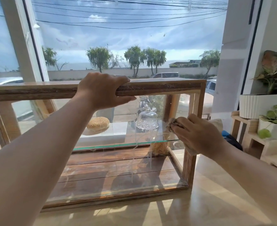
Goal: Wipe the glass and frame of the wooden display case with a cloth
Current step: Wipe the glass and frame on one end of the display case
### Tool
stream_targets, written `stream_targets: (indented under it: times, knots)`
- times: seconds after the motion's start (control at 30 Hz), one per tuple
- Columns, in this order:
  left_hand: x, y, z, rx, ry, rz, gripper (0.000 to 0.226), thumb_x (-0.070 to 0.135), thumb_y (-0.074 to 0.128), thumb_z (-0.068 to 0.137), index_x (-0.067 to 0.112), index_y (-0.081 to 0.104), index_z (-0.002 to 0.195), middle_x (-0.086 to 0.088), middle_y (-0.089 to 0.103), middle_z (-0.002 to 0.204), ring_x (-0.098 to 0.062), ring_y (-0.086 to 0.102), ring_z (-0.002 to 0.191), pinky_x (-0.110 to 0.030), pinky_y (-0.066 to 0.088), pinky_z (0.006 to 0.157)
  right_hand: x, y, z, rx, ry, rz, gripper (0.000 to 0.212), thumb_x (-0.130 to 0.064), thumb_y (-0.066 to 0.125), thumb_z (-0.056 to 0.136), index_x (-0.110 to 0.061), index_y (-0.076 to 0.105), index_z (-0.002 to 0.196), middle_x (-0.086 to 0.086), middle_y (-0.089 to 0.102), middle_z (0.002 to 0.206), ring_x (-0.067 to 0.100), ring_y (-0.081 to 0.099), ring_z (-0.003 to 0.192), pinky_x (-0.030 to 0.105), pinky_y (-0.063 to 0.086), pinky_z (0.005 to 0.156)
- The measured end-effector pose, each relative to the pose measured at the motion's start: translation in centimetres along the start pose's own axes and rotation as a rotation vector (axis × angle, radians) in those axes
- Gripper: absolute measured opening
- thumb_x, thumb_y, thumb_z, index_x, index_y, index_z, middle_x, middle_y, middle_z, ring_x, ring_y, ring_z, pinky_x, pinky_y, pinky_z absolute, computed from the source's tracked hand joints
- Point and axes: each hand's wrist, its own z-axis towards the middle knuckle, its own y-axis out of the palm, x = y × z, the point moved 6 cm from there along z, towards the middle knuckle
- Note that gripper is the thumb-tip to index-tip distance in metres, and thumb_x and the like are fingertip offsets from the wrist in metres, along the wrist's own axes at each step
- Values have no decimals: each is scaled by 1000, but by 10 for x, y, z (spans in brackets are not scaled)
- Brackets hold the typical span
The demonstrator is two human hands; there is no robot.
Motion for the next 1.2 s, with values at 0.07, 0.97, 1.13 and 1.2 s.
stream_targets:
  times: [0.07,0.97,1.13,1.2]
  knots:
    - [0,0,0,5,-4,-1,84,91,14,73,37,54,123,7,72,89,-24,67,71,-32,48,64,13,-4,-9,-47,-31,-50,32,-15,82,74,-12,69,104,10,67,96,27,61,74,34,53,48]
    - [1,0,-1,40,-8,-3,81,89,18,75,35,57,121,9,71,85,-22,65,65,-27,38,57,-14,11,8,-1,-150,-28,54,-16,84,67,-13,59,114,12,66,102,25,60,76,35,55,53]
    - [0,0,-1,26,-13,10,79,89,19,75,36,56,121,10,70,85,-21,65,66,-28,42,58,39,-2,9,75,-170,-150,51,-3,69,73,-14,51,119,13,52,112,31,51,88,42,55,66]
    - [0,1,-1,4,-18,14,78,89,20,76,36,54,123,11,70,88,-20,65,69,-29,46,59,58,-8,25,160,-117,-209,43,-2,61,82,-16,51,121,12,46,115,31,44,91,42,51,71]
